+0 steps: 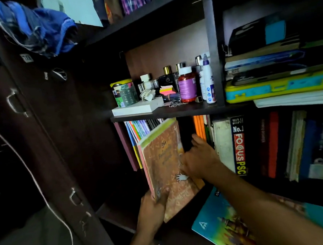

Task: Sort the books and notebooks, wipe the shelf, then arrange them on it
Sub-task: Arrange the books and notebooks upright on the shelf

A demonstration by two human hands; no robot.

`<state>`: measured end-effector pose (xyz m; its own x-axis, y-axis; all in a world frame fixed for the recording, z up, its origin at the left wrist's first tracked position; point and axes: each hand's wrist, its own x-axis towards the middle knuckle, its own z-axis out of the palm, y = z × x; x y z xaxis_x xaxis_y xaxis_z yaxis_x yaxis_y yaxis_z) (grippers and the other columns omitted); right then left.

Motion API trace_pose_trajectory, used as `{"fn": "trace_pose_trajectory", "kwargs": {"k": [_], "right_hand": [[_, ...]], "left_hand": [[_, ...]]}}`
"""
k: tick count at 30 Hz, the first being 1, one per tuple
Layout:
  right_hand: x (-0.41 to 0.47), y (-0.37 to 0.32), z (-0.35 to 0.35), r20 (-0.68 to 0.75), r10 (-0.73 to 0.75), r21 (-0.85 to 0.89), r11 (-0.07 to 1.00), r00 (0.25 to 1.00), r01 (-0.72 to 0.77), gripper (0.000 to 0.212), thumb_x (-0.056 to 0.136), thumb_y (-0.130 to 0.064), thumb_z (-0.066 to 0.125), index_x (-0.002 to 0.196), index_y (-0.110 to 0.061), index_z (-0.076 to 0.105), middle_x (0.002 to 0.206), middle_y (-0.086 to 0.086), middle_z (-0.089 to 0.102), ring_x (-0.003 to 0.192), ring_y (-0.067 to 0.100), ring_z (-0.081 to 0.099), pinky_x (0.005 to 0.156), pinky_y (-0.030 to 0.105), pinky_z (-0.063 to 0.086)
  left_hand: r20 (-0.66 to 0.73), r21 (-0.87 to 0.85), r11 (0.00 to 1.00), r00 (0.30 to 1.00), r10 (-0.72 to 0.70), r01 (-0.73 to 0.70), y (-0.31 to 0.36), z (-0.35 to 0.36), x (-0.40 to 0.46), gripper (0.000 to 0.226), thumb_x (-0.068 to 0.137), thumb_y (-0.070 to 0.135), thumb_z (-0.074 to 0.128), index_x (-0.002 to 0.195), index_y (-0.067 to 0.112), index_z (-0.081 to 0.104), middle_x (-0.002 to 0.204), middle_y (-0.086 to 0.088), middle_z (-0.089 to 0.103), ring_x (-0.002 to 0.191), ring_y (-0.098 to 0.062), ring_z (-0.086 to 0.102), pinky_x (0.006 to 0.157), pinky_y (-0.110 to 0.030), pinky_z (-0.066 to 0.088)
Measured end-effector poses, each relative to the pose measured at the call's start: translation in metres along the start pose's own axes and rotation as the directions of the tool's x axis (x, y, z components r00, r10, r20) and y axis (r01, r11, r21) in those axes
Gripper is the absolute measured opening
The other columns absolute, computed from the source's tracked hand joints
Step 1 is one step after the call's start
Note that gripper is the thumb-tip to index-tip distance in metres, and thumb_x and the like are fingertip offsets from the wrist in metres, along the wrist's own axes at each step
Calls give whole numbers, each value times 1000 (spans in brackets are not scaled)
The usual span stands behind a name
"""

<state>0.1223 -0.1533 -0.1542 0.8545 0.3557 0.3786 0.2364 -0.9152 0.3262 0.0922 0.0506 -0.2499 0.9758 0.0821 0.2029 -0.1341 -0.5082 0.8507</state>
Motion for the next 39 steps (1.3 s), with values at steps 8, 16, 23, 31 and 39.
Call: {"fn": "trace_pose_trajectory", "kwargs": {"k": [8, 16, 23, 31, 39], "right_hand": [[-11, -6, 39, -179, 157, 288, 952, 971, -101, 51, 86, -54, 46, 73, -14, 75, 73, 7, 73, 136, 21, 50, 126, 37, -8], [-14, 0, 39, -142, 74, 255, 966, 987, -35, 98, 73, -83, 46, 144, -17, 56, 144, 13, 57, 155, 29, 14, 125, 43, 1], [-17, 1, 22, 111, 9, 152, 988, 994, -26, 104, 77, -73, 56, 156, -10, 29, 160, 13, 36, 155, 28, -17, 120, 48, -24], [-16, -1, 37, -25, 38, 207, 978, 999, -32, 100, 82, -51, 69, 154, 5, 27, 148, 18, 50, 155, 31, 8, 125, 45, -14], [-12, 3, 51, -218, -56, 232, 967, 974, 108, 47, 75, -38, 47, 95, -13, 81, 107, 10, 77, 144, 32, 43, 122, 52, 18]], "left_hand": [[16, -171, 985, 999, -36, 38, 6, 2, 5, 9, 95, 35, 70, 98, 27, 73, 89, 21, 76, 81, 4, 70, 66, -11, 50], [-126, -288, 958, 991, -33, -4, 29, 38, 5, 11, 93, 36, 72, 89, 28, 78, 87, 9, 79, 85, -10, 76, 82, -40, 62], [-134, -444, 896, 987, -87, 19, 29, 40, 6, 20, 95, 33, 70, 112, 23, 74, 102, 2, 79, 97, -20, 75, 90, -47, 59], [92, -241, 970, 996, -1, 23, 25, 43, 6, 25, 86, 10, 74, 102, 29, 71, 95, 14, 78, 93, -4, 73, 83, -23, 57], [1, -57, 987, 989, 150, -150, 35, 69, 37, 7, 87, 32, 64, 93, 28, 66, 78, 6, 75, 71, -14, 73, 68, -34, 60]]}}
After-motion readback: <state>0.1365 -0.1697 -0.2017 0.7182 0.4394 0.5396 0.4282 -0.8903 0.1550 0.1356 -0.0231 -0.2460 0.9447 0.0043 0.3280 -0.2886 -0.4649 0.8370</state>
